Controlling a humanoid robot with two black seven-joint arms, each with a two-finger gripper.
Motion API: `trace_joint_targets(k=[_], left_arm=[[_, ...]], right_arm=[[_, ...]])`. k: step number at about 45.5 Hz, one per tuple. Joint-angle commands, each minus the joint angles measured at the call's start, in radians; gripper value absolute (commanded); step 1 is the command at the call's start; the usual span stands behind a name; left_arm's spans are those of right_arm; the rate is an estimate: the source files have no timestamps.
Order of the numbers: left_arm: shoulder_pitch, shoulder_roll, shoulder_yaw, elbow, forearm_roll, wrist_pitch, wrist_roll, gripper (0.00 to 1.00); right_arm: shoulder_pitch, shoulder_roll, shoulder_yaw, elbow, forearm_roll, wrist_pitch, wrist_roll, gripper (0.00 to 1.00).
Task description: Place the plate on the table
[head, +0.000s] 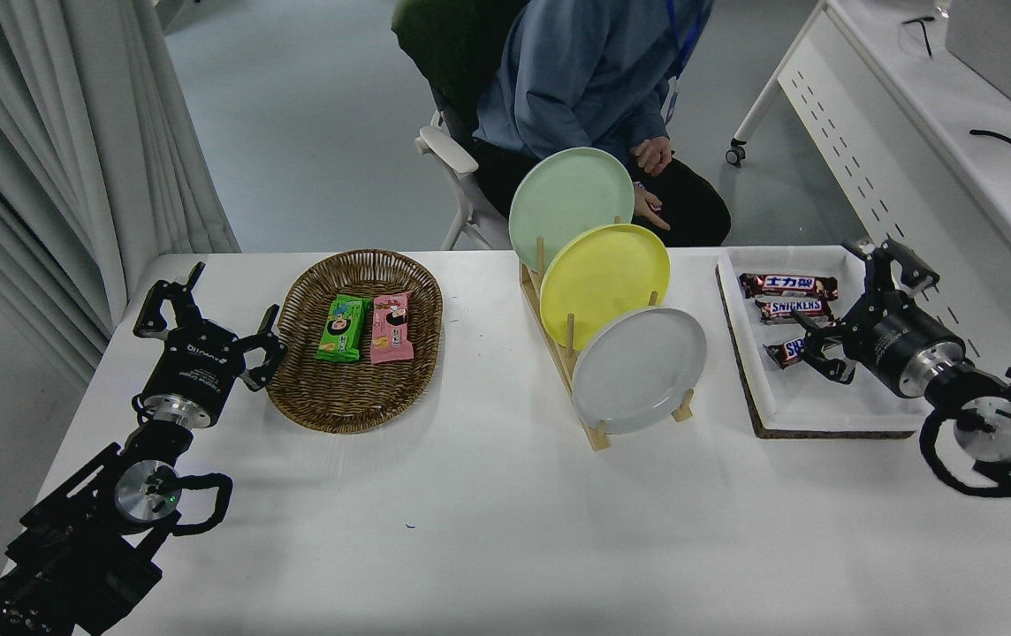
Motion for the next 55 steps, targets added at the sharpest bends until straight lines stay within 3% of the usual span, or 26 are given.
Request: trace_joint_targets(k=[1,24,35,49,55], left_arm=[[0.0,0.0,-0.001,-0.001,0.0,0.0,0.0,1.0],[0.0,0.0,-0.001,0.001,0.0,-0.001,0.0,1.0],[0.0,0.0,-0.001,-0.001,0.0,0.0,0.0,1.0],[0.0,0.0,0.001,-0.001,0.0,-0.001,0.0,1.0],[0.0,0.0,-0.001,0.001,0.0,0.0,0.0,1.0]], right_arm=[[0.136,-0.107,-0.194,0.175,0.015,-0.005,-0.002,1.0],[0.278,-0.108,-0.325,0.222,0.016,-0.011,-0.016,1.0],[0.314,-0.049,-0.312,0.224,0.117,-0.011,-0.215,1.0],[0.318,0.077,-0.262,0.219,0.098,-0.151,-0.3,1.0],[0.349,0.108,-0.262,0.215,-0.042,-0.209,-0.304,1.0]])
